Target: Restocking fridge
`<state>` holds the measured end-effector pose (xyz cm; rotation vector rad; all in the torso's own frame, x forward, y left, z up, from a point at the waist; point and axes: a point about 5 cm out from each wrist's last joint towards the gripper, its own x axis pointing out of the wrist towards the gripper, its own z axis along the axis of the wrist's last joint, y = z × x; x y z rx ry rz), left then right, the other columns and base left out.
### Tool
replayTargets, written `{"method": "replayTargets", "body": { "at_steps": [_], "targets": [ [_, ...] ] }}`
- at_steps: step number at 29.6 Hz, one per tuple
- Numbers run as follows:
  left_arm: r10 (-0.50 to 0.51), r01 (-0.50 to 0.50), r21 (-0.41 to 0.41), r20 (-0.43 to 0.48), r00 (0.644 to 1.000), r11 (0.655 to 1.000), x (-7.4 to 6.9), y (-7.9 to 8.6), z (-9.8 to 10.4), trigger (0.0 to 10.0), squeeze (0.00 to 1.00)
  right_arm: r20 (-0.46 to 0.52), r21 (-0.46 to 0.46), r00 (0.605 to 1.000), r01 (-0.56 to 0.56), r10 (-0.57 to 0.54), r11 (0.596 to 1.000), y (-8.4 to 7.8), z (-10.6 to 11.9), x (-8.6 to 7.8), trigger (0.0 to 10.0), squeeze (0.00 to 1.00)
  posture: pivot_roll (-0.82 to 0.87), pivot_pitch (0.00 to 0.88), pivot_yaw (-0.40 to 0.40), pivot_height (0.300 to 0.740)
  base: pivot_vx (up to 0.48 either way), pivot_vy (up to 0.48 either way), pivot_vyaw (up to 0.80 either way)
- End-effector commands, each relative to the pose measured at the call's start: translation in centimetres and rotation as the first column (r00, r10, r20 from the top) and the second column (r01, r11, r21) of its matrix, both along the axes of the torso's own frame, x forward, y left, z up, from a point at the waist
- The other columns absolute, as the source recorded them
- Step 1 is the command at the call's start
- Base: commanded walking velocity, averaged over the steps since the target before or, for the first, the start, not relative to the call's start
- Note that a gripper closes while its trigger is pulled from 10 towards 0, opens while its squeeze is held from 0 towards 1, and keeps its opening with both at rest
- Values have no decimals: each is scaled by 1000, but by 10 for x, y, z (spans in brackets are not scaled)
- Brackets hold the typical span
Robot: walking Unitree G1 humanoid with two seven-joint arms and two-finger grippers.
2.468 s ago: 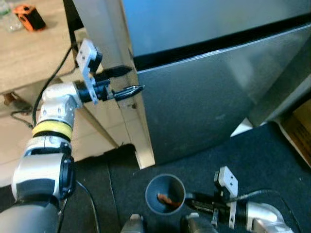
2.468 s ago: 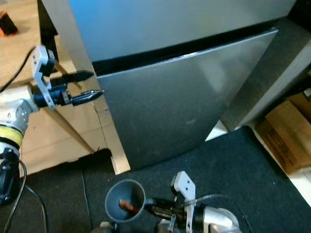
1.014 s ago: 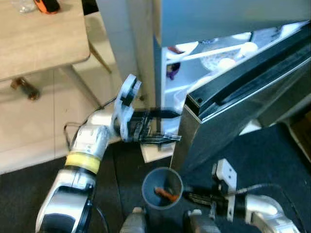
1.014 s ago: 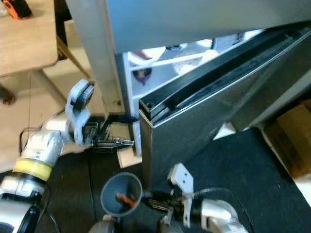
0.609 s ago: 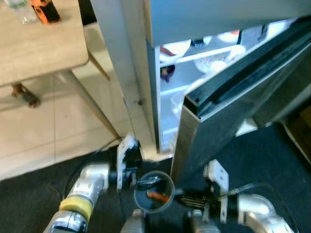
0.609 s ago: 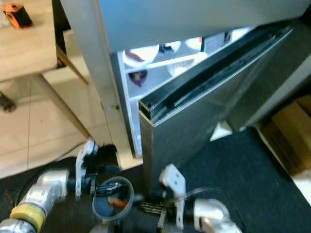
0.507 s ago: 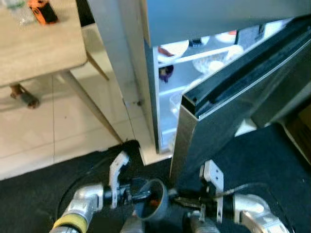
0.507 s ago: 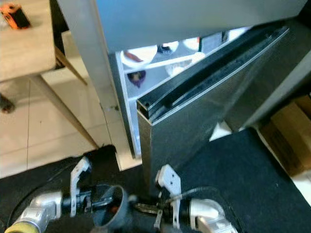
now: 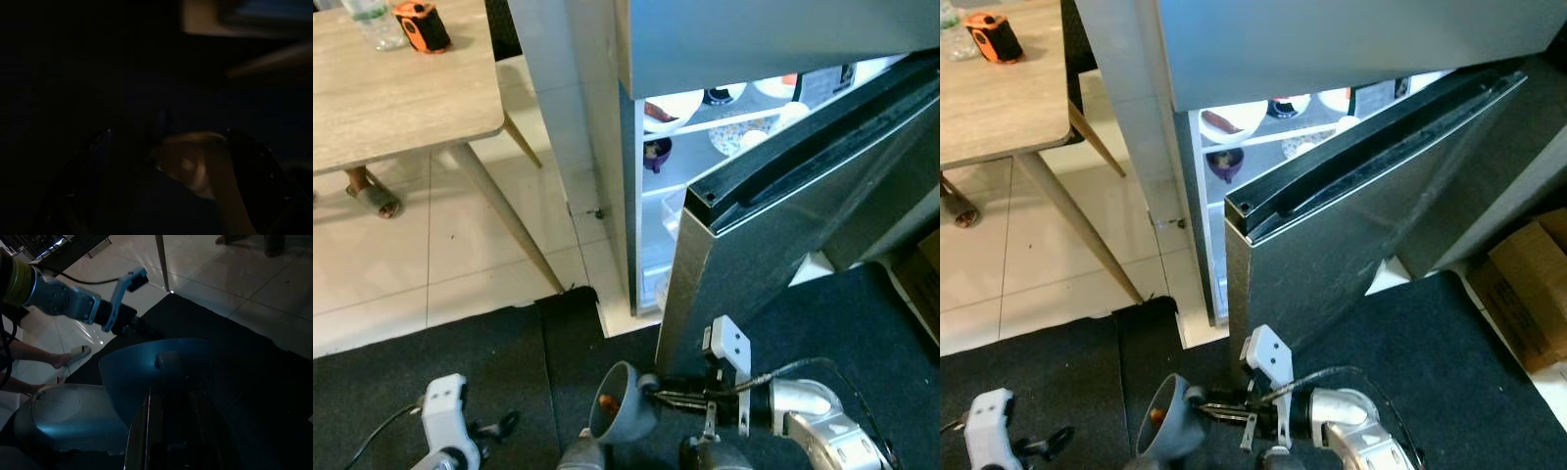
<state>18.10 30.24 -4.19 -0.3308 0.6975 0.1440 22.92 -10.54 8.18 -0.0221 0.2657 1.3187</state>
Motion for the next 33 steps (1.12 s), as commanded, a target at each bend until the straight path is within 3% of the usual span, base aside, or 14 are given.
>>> {"method": "replayTargets", "body": {
  "at_steps": [1, 5, 8, 9, 12, 16, 19, 24, 26, 33],
  "targets": [
    [42, -41, 17, -33, 999, 999, -12, 9, -3, 10000, 0, -22, 0, 1000, -19, 19, 1000, 2, -6, -6, 10000, 0, -52, 214, 32, 740, 0, 0, 0],
    [63, -61, 42, -46, 997, 997, -15, 12, -4, 10000, 0, -16, 3, 1000, -14, 14, 1000, 2, -6, -5, 10000, 0, -50, 212, 34, 740, 0, 0, 0],
    [71, -64, 75, -102, 992, 995, -23, 5, -12, 10000, 0, -8, 195, 999, 34, -33, 980, 10, 13, 5, 10000, 0, -46, 196, 38, 740, 0, 0, 0],
    [71, -64, 75, -102, 992, 995, -23, 5, -12, 10000, 0, -8, 195, 999, 34, -33, 980, 10, 13, 5, 10000, 0, -46, 196, 38, 740, 0, 0, 0],
    [82, -72, 78, -132, 988, 994, -29, -2, -19, 10000, 0, -5, 368, 996, 86, -90, 926, 17, 34, 15, 10000, 0, -48, 186, 35, 740, 0, 0, 0],
    [86, -76, 79, -139, 987, 994, -31, -3, -21, 10000, 0, -2, 400, 995, 94, -102, 912, 20, 39, 17, 10000, 0, -48, 186, 35, 740, 0, 0, 0],
    [75, -64, 74, -164, 984, 995, -35, -13, -27, 10000, 0, 4, 488, 990, 118, -138, 865, 29, 52, 22, 10000, 0, -47, 177, 29, 740, 0, 0, 0],
    [48, -38, 55, -187, 981, 998, -38, -31, -35, 10000, 0, 29, 482, 985, 135, -170, 866, 49, 55, 29, 10000, 0, -42, 175, 22, 740, 0, 0, 0],
    [26, -15, 56, -197, 980, 998, -38, -37, -37, 10000, 0, 33, 488, 970, 196, -242, 851, 57, 58, 39, 10000, 0, -38, 172, 19, 740, 0, 0, 0],
    [8, 5, 65, -209, 978, 998, -40, -41, -39, 10000, 0, 18, 504, 949, 264, -315, 823, 64, 65, 49, 10000, 0, -37, 170, 18, 740, 0, 0, 0]
  ]
}}
